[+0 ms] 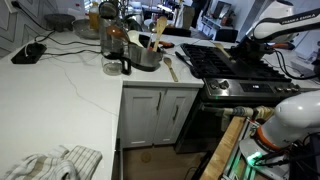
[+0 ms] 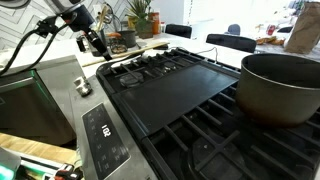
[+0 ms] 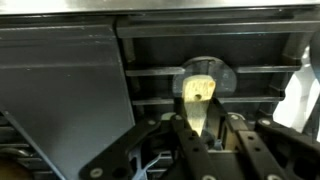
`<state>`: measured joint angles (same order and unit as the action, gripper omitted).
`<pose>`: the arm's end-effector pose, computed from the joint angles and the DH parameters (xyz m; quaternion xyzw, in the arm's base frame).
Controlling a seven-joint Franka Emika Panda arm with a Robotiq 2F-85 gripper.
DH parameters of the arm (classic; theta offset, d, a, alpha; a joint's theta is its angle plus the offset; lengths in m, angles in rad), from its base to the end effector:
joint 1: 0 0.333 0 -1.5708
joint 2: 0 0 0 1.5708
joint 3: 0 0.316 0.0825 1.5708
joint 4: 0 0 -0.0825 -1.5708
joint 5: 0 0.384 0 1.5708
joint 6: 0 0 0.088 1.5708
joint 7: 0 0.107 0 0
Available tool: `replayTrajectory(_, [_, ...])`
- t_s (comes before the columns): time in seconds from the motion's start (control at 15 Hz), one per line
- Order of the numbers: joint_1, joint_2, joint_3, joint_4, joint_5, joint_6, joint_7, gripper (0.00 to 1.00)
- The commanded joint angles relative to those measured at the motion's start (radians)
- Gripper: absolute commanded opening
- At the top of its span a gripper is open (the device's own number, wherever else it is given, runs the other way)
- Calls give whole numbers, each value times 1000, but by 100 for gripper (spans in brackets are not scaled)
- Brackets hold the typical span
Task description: Place the wooden spatula on the middle part of the stove
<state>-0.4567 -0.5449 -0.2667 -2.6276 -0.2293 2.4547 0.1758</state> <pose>0.3026 -0.2694 0.4546 0.9175 -0.3537 0.1698 0.0649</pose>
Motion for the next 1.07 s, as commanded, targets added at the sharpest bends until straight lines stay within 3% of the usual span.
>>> replayTrajectory(0.0, [-107,-9,-14,-19,-68,-21,-13,7])
replayTrajectory(0.53, [-312,47,20,-40,-248,42,42,7])
replayTrajectory(1.0, [-422,136,99,-51,-322,78,253,7])
